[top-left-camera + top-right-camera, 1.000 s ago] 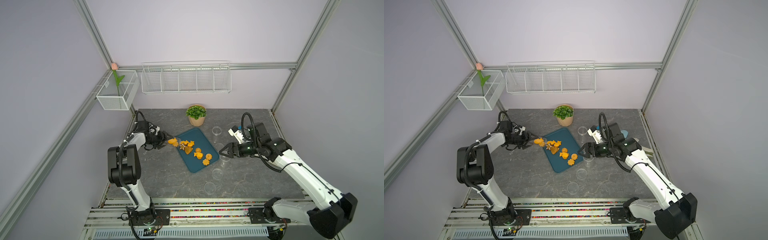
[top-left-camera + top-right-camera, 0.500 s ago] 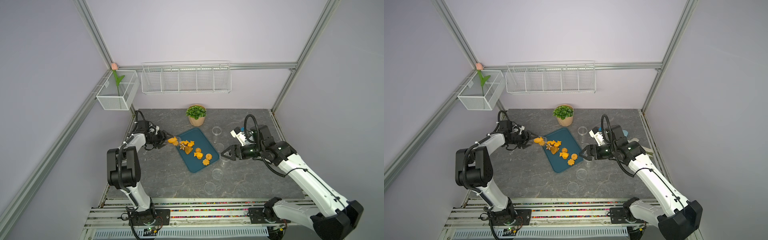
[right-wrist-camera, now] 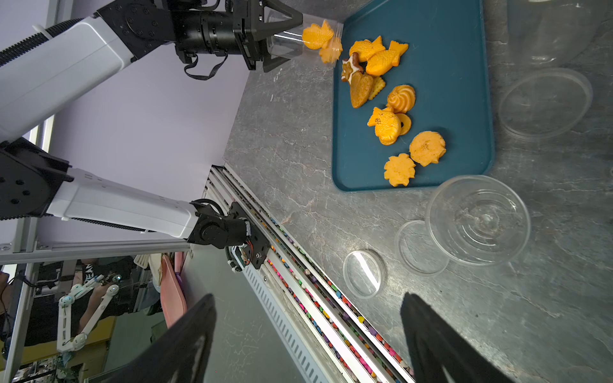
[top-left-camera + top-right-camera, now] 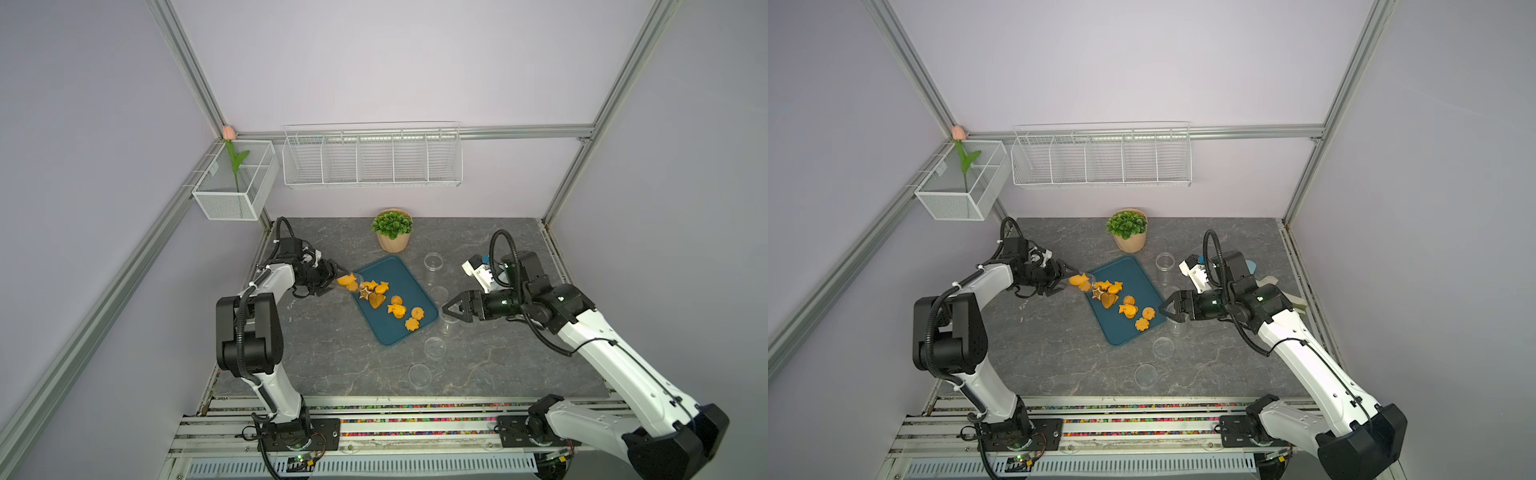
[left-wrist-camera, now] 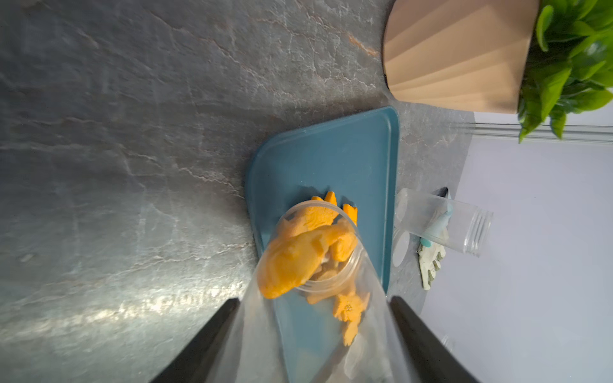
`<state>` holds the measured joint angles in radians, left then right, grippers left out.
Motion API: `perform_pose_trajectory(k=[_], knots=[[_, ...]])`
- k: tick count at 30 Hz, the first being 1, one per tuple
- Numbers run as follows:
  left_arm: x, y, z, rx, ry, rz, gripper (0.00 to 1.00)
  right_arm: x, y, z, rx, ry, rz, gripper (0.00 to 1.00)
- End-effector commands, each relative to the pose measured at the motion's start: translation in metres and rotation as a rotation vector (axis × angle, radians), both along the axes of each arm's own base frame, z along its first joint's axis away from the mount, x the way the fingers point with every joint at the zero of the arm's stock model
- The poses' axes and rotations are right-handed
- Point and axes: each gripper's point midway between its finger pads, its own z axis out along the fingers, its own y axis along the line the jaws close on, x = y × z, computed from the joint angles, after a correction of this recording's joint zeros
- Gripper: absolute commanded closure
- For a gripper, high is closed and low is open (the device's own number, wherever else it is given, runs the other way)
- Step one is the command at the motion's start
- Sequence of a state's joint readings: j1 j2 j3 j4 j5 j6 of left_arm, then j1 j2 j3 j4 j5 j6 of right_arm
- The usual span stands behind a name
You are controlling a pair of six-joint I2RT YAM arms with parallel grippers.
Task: Pour the cookies out of the jar
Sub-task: Pour the cookies in the jar onto the tray.
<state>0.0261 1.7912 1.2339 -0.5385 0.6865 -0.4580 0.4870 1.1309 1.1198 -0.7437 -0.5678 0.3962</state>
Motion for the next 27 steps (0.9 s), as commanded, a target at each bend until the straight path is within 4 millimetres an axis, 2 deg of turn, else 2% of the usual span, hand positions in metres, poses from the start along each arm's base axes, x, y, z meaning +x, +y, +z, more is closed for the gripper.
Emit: perform_pose_trajectory(k=[1, 3, 4, 7, 11, 14, 19, 27], knots=[[0.007, -0.002, 0.008, 0.024, -0.026, -0.038, 0.33, -0.001, 0.0, 0.002, 0.006, -0.009, -0.006, 0.11], [0.003, 0.006, 0.006, 0.152, -0.016, -0.059, 0.33, -0.001, 0.0, 0.001, 0.005, -0.007, -0.005, 0.11], [0.002, 0.003, 0.011, 0.179, -0.03, -0.083, 0.32, 0.0, 0.001, 0.001, 0.008, -0.007, -0.003, 0.11], [0.001, -0.013, 0.013, 0.067, -0.033, -0.114, 0.32, 0.002, 0.004, 0.001, 0.014, -0.001, 0.002, 0.11], [-0.004, -0.021, 0.003, 0.05, -0.014, -0.133, 0.32, 0.004, 0.006, 0.003, 0.017, -0.004, 0.009, 0.11], [-0.005, -0.011, -0.004, 0.097, -0.002, -0.096, 0.32, 0.003, 0.005, 0.001, 0.01, -0.001, 0.015, 0.11], [-0.005, -0.013, -0.008, 0.059, 0.007, -0.095, 0.32, 0.0, 0.004, -0.003, 0.004, 0.003, 0.017, 0.11], [0.0, -0.013, -0.003, 0.057, -0.006, -0.094, 0.32, 0.0, 0.003, -0.004, -0.002, 0.0, 0.014, 0.11]])
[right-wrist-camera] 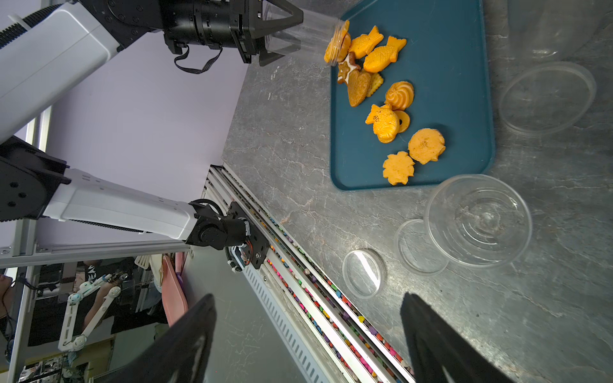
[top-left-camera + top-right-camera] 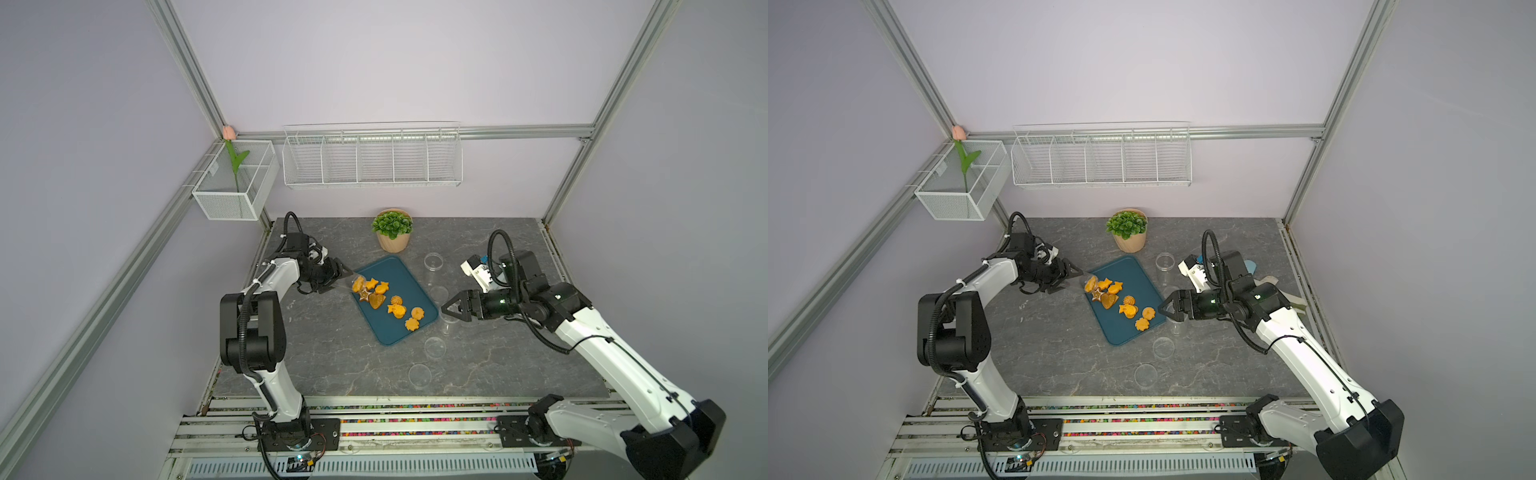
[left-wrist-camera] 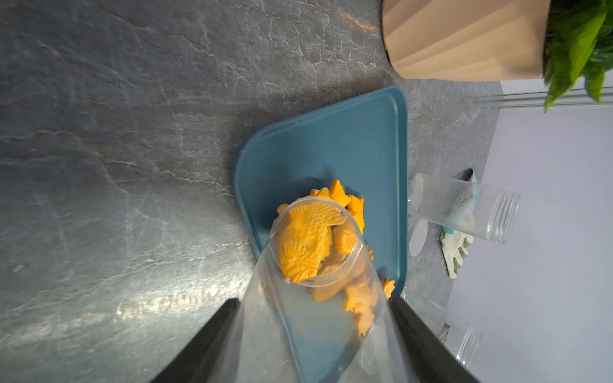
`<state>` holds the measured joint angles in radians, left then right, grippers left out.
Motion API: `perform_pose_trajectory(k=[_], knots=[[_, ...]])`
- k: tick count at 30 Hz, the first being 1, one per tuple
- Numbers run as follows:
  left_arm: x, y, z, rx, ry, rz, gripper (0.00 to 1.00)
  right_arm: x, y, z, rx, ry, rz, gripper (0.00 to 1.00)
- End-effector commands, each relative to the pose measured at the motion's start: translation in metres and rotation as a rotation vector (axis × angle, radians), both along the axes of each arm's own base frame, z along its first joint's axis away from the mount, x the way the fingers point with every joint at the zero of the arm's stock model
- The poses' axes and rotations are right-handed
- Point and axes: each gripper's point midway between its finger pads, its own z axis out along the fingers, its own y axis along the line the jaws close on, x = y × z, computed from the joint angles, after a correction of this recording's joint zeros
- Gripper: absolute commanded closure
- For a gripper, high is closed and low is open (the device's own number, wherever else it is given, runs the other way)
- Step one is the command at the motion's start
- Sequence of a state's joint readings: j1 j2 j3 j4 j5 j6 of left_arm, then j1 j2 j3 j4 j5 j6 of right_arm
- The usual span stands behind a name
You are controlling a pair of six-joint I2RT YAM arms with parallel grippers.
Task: Pour the cookies out of the jar
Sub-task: Pour the cookies in the jar onto the tray.
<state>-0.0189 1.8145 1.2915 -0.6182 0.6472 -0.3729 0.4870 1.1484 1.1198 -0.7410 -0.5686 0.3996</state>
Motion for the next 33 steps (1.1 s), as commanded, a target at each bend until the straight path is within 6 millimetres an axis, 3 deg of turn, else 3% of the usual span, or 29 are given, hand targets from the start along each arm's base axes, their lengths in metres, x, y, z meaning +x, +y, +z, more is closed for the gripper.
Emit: perform_pose_trajectory(k=[1, 17, 29, 33], knots=[[0.004, 0.0, -0.002, -0.002, 0.002, -0.007, 0.32, -0.002, 0.001, 0.001, 0.003, -0.016, 0.017, 0.11], [0.004, 0.005, 0.014, 0.038, -0.035, -0.027, 0.32, 0.007, 0.007, 0.003, 0.022, -0.009, 0.007, 0.11], [0.017, 0.013, 0.036, 0.058, -0.091, 0.004, 0.32, 0.005, 0.007, 0.002, 0.035, -0.007, -0.009, 0.11], [0.018, 0.012, 0.036, 0.057, -0.085, 0.0, 0.32, 0.004, 0.008, 0.003, 0.038, -0.009, -0.008, 0.11]])
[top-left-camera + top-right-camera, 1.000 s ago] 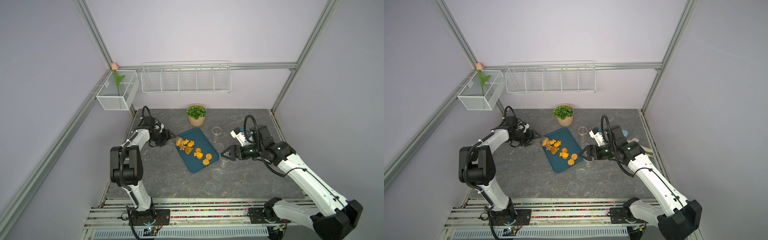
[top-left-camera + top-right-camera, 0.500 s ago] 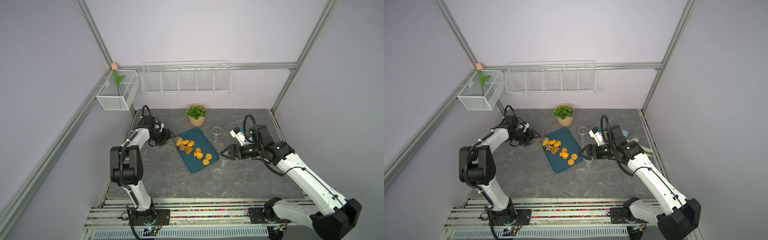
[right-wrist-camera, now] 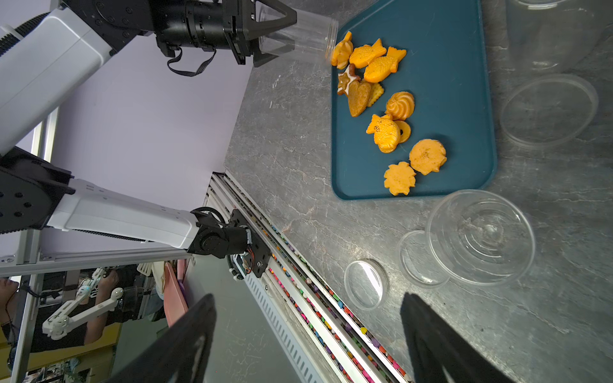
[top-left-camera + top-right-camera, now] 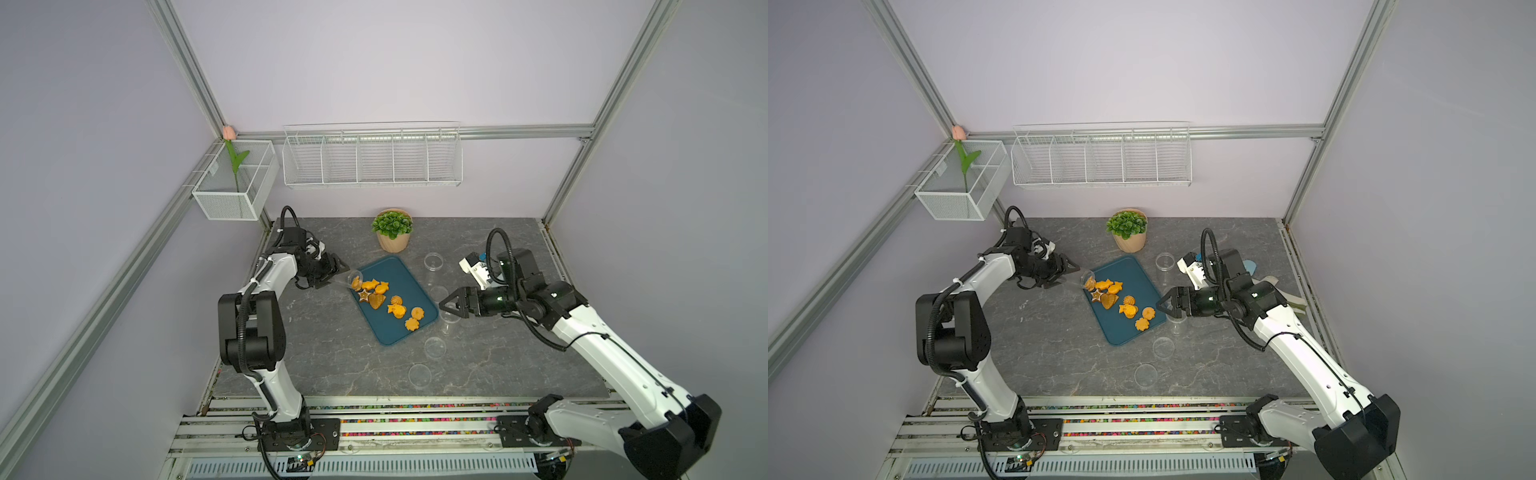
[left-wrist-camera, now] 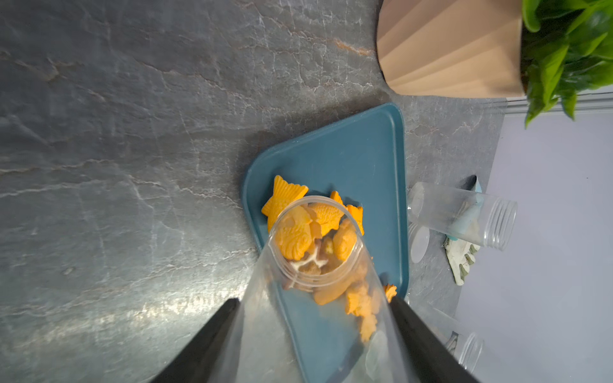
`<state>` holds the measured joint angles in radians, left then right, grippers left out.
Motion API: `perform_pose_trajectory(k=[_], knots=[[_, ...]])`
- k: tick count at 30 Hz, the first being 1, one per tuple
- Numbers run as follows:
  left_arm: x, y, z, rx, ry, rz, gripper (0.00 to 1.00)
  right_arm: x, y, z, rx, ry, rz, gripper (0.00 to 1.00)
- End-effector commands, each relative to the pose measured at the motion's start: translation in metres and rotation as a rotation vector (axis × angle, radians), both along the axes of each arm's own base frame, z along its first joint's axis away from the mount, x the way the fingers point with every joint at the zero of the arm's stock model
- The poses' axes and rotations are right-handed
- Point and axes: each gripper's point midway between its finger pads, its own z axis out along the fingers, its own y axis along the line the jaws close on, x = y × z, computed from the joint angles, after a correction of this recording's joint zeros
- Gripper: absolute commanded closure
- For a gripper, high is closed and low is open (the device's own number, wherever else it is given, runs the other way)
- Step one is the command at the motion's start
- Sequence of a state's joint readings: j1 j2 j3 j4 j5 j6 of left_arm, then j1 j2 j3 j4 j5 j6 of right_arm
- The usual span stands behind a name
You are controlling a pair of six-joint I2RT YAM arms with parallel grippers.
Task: Pour the cookies out of the jar
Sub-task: Pour the cookies in the jar onto the tray.
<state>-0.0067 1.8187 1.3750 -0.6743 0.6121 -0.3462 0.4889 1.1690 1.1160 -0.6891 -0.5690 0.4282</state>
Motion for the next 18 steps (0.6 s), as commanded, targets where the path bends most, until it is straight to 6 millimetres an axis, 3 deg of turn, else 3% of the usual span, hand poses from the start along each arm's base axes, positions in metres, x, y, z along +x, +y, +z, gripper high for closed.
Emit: perform_pose_trajectory(k=[1, 18], knots=[[0.0043, 0.0025, 0.0178, 0.017, -0.045, -0.008, 0.32, -0.0043, 0.002, 0.0024, 0.019, -0.006, 0.005, 0.11], [-0.0015, 0.0004, 0.0244, -0.007, -0.051, 0.0, 0.32, -0.0109, -0.0015, 0.0024, 0.006, -0.015, 0.019, 0.11]])
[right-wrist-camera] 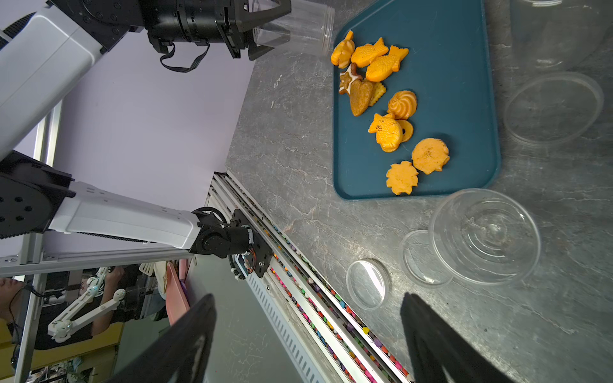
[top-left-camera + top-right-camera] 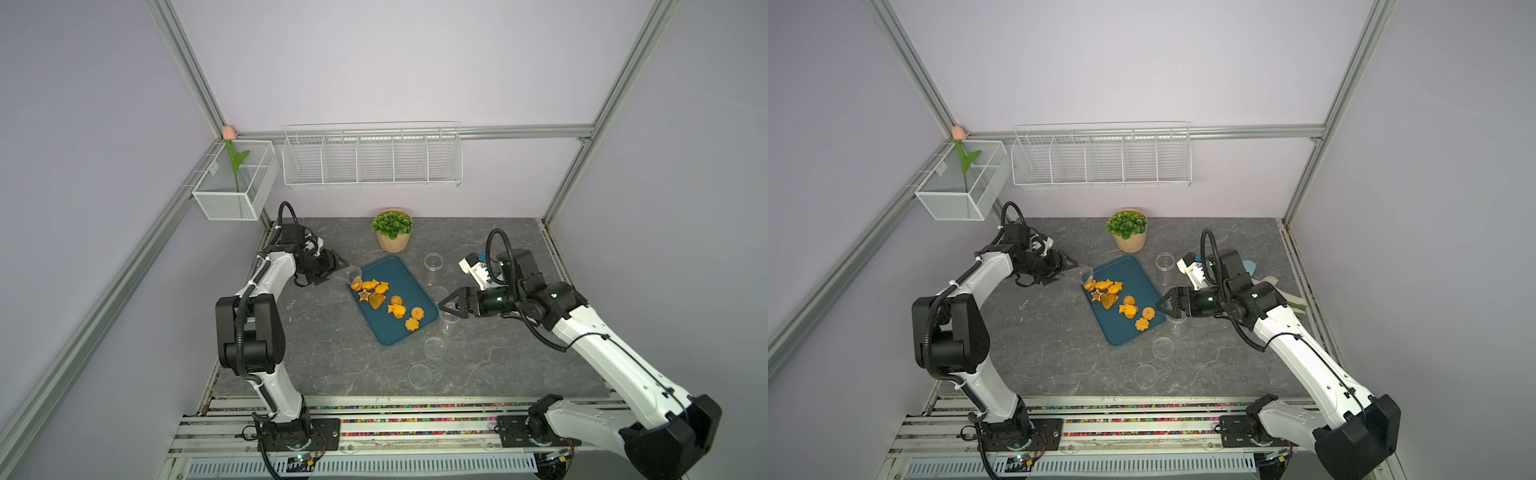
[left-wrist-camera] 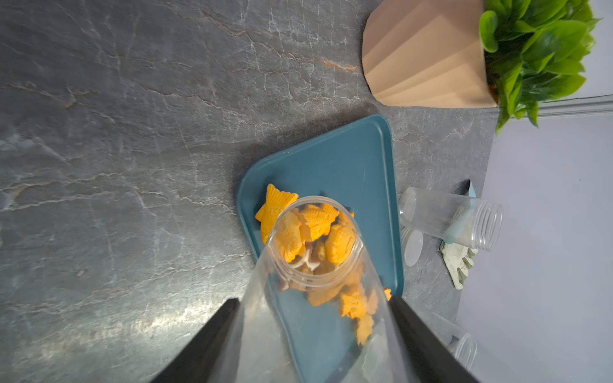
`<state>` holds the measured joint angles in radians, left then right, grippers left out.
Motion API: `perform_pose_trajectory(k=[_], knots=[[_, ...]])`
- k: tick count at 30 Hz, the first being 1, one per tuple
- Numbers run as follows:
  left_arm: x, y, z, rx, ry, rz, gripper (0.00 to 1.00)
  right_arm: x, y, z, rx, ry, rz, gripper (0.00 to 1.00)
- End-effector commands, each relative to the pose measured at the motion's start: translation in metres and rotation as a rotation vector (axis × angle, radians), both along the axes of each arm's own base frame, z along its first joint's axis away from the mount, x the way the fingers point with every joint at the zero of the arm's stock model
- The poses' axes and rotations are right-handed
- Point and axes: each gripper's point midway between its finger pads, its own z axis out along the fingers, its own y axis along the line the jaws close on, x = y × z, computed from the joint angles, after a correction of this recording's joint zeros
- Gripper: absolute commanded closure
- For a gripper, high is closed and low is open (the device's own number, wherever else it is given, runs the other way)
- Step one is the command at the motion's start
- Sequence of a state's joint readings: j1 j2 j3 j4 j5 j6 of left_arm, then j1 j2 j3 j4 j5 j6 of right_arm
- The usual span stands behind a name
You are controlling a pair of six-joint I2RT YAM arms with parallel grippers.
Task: Pour the cookies out of the jar
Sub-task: Pour the cookies in the jar onto the tray, then place the jar at the center of the board.
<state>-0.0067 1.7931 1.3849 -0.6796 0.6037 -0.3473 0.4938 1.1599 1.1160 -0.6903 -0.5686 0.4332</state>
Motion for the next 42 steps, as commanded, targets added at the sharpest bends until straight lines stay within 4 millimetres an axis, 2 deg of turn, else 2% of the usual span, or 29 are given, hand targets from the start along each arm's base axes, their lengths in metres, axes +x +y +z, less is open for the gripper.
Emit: perform_pose_trajectory(k=[1, 9, 18, 29, 42], knots=[[-0.003, -0.002, 0.013, -0.02, -0.021, -0.006, 0.32, -0.01, -0.002, -0.001, 0.0, -0.012, 0.018, 0.11], [-0.001, -0.004, 0.033, -0.033, -0.047, -0.013, 0.32, -0.012, -0.005, -0.001, -0.002, -0.02, 0.013, 0.11], [-0.001, -0.006, 0.056, -0.05, -0.081, -0.02, 0.32, -0.005, -0.002, 0.005, -0.004, -0.034, 0.012, 0.11], [-0.003, -0.012, 0.094, -0.105, -0.138, -0.022, 0.32, 0.011, 0.006, 0.011, 0.004, -0.043, 0.0, 0.11], [-0.021, -0.02, 0.119, -0.19, -0.168, -0.005, 0.32, 0.032, 0.017, 0.017, 0.026, -0.042, -0.022, 0.11]])
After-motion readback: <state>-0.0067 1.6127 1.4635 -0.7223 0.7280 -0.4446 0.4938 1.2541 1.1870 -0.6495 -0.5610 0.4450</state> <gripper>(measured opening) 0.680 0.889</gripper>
